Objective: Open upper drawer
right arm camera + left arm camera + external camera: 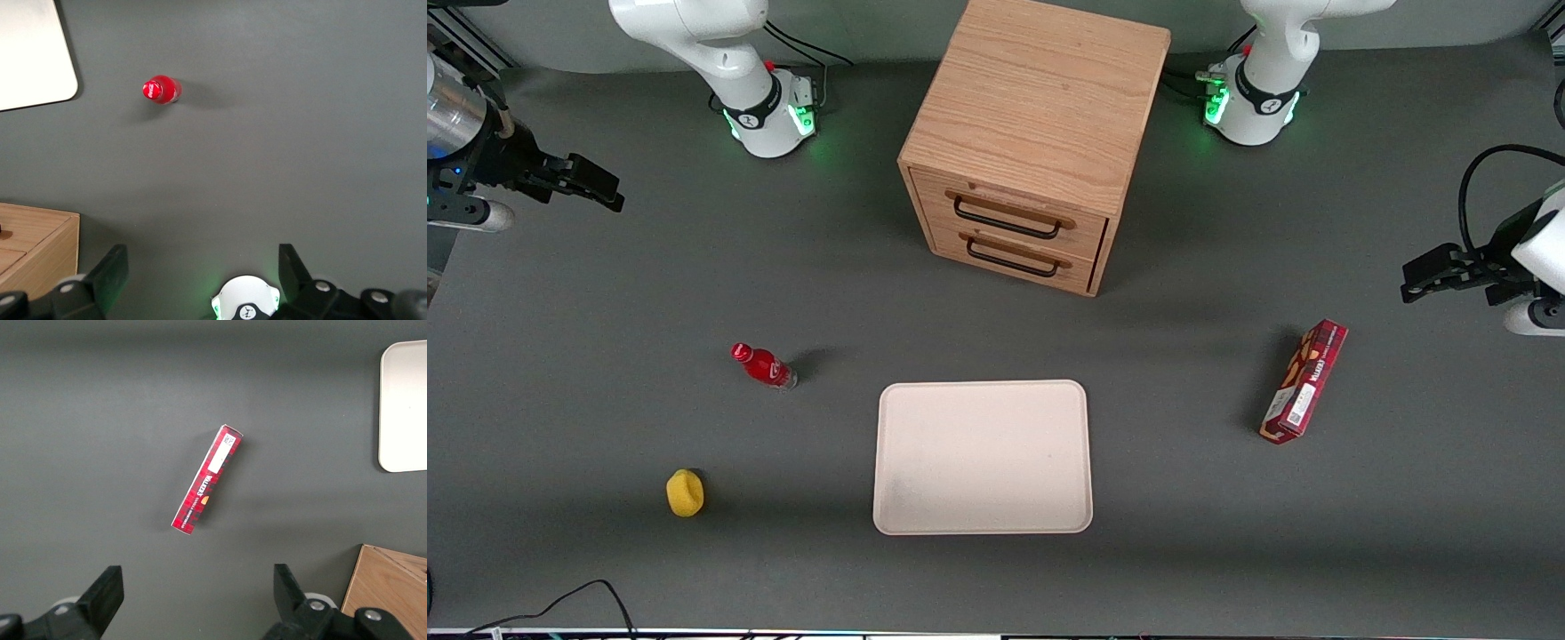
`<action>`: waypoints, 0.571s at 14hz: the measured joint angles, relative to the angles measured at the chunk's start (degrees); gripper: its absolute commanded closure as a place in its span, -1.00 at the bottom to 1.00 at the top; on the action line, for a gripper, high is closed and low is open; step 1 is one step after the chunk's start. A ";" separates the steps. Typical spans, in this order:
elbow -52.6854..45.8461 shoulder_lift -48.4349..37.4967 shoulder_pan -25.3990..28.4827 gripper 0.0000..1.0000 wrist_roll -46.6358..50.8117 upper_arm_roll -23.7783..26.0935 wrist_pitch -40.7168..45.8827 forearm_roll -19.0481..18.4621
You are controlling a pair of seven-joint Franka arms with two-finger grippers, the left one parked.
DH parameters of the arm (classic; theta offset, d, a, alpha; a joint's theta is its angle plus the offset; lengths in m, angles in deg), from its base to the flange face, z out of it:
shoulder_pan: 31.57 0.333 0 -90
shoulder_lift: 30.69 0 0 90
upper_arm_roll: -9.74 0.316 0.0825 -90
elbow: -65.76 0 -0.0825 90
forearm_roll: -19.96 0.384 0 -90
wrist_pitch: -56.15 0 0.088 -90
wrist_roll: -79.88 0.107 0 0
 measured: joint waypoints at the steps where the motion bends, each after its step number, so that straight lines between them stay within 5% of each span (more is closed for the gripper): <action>1: -0.03 0.06 0.00 -1.00 0.01 -0.06 0.04 0.00; 8: -0.89 0.27 0.08 -1.00 -0.98 -0.26 0.43 0.82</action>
